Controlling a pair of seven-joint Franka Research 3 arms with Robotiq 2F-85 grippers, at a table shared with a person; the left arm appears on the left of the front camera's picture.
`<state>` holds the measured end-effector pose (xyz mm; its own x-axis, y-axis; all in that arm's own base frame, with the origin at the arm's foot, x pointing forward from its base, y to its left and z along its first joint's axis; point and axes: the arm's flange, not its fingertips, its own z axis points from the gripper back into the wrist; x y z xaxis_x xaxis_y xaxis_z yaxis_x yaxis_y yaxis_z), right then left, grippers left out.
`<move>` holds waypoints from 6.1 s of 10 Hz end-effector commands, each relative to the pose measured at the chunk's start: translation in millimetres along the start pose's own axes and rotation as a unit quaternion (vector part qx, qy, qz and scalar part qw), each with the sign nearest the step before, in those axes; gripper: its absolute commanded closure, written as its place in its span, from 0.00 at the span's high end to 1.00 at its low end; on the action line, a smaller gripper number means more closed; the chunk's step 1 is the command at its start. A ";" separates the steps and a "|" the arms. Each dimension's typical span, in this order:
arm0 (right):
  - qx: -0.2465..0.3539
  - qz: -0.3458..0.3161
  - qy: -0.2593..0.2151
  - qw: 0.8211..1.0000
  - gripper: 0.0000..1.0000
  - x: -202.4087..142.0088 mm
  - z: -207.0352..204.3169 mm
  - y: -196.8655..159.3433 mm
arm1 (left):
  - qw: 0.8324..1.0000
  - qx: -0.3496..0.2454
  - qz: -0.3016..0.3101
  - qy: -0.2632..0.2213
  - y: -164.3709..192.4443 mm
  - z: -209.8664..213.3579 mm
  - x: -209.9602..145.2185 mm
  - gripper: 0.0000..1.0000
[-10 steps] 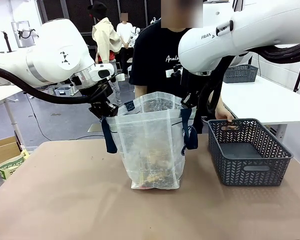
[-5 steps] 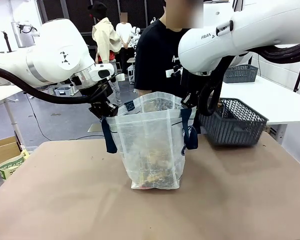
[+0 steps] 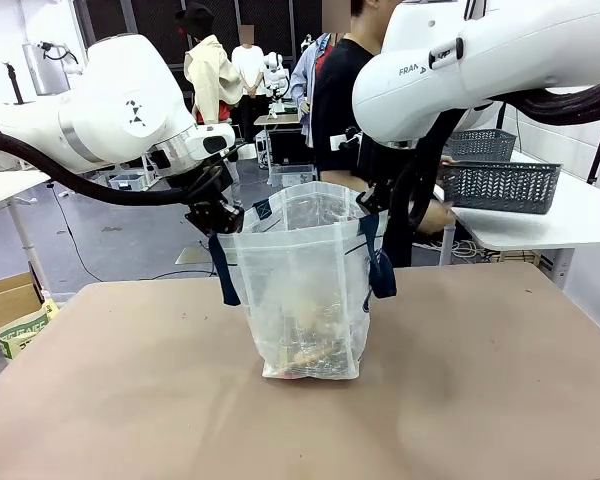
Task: Transfer purchased items from the store into the shopping bag.
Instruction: Move the Reusable shopping bag to the right side of the table.
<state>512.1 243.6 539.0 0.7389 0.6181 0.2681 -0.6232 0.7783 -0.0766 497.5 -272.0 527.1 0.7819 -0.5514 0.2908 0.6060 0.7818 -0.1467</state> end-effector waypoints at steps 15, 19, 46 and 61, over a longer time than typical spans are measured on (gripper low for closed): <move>0.048 -0.134 -0.023 0.990 0.00 58.9 -15.5 14.4 | 0.992 -0.033 0.114 -0.035 -31.6 -14.2 42.2 0.00; 0.046 -0.240 0.000 0.970 0.00 64.1 -17.0 20.7 | 0.952 0.012 0.304 -0.038 -36.4 -12.2 51.6 0.00; 0.208 -0.312 -0.025 0.927 0.00 80.5 -37.0 7.0 | 0.976 -0.104 0.174 -0.077 -39.5 -28.7 63.1 0.00; 0.208 -0.308 -0.031 0.928 0.00 71.7 -41.5 5.9 | 0.968 -0.175 0.154 -0.096 -54.2 -23.5 50.1 1.00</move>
<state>572.7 298.0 518.1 0.9811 0.0505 0.1869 -0.1358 0.8675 0.4784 513.8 -357.3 533.6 0.9209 -0.2089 0.3290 0.3659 0.7541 -0.5454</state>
